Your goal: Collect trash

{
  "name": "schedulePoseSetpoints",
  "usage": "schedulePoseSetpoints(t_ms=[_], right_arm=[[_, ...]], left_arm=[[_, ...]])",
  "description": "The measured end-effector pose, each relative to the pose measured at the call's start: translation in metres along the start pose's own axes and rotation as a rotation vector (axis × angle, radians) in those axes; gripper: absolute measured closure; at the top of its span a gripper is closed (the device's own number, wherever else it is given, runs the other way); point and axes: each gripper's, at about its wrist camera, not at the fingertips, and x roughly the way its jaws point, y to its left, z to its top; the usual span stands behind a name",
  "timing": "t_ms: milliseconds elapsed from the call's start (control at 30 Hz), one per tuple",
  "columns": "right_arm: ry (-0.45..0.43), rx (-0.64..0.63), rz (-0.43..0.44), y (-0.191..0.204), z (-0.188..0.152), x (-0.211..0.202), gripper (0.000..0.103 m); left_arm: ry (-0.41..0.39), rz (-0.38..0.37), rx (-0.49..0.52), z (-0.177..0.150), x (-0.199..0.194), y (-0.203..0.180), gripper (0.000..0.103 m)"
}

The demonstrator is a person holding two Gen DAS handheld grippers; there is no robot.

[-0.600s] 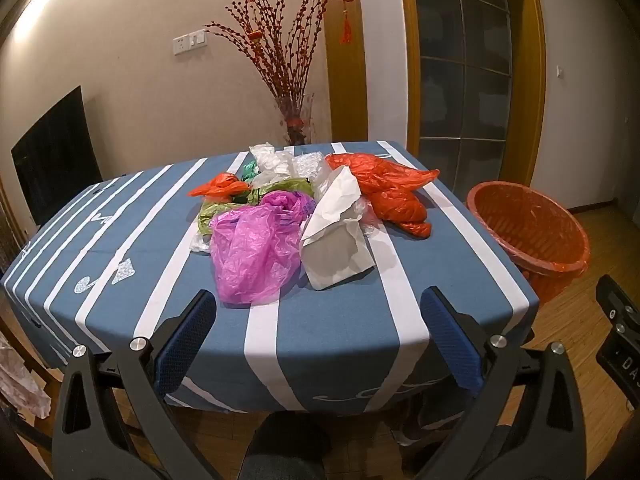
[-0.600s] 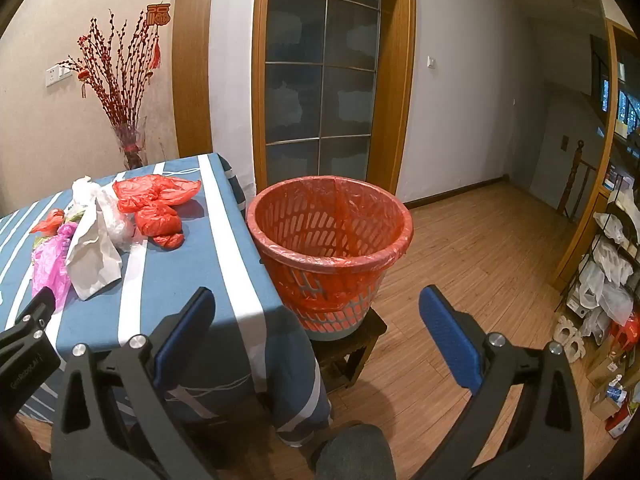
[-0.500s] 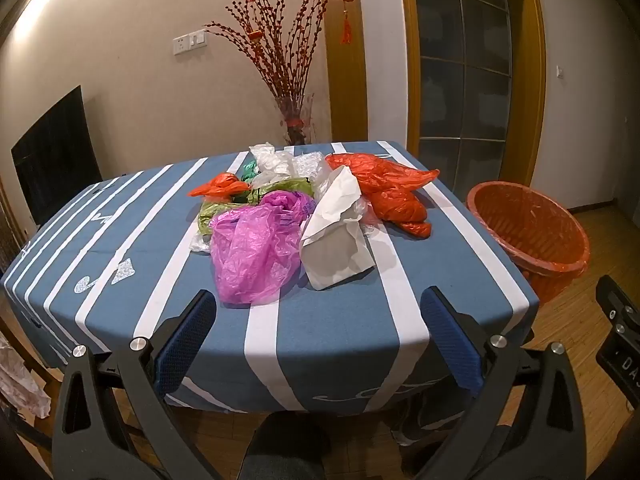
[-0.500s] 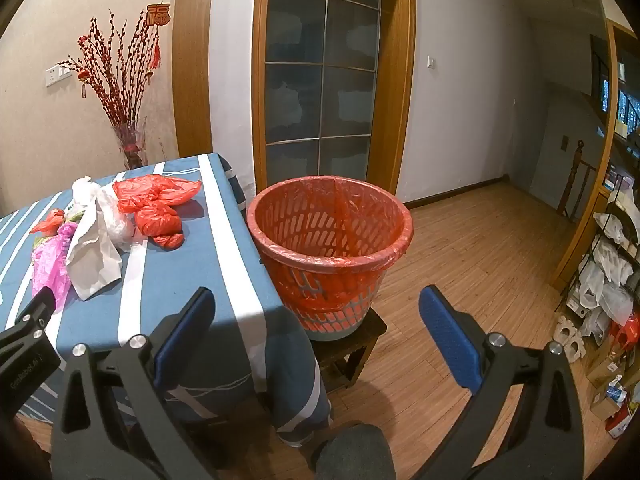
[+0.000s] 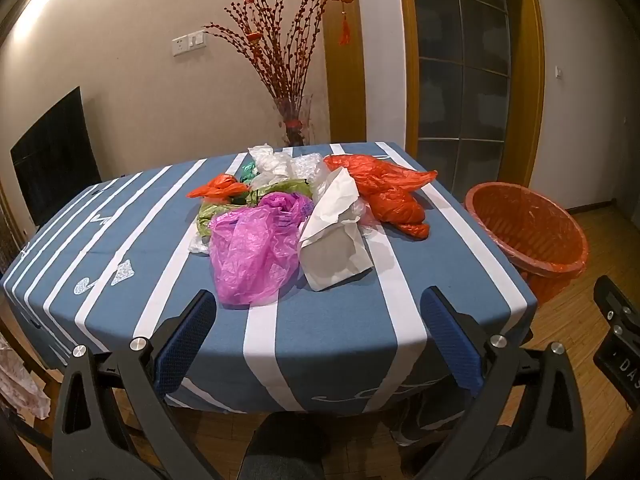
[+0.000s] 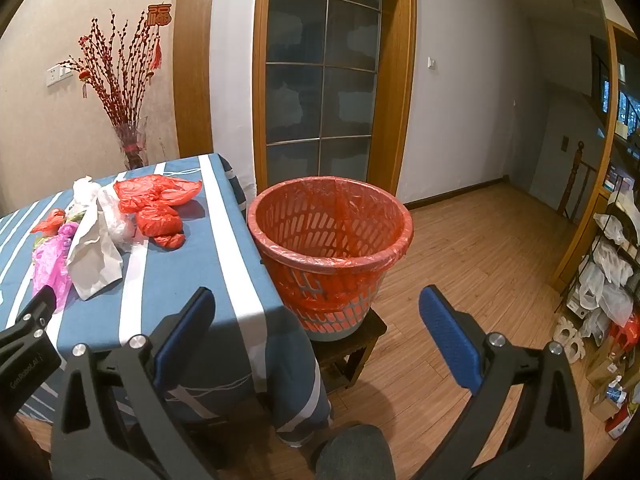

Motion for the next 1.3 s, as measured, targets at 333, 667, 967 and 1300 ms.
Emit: schedulePoseSetpoints(t_ms=[333,667,967,1300], right_arm=[[0.0,-0.001,0.0,0.0008,0.0,0.0006,0.004],[0.001,-0.001,-0.001,0.0018,-0.0002,0.0017,0.004],[0.002,-0.002,-0.001,0.0019,-0.0002,0.0027,0.004],[0.004,-0.002,-0.001,0.0019,-0.0008,0.0029,0.004]], left_arm=[[0.0,0.0,0.0,0.0,0.0,0.0,0.002],[0.001,0.0,0.0,0.0,0.0,0.0,0.002],[0.001,0.0,0.0,0.0,0.0001,0.0,0.002],[0.002,0.0,0.0,0.0,0.0001,0.0,0.002]])
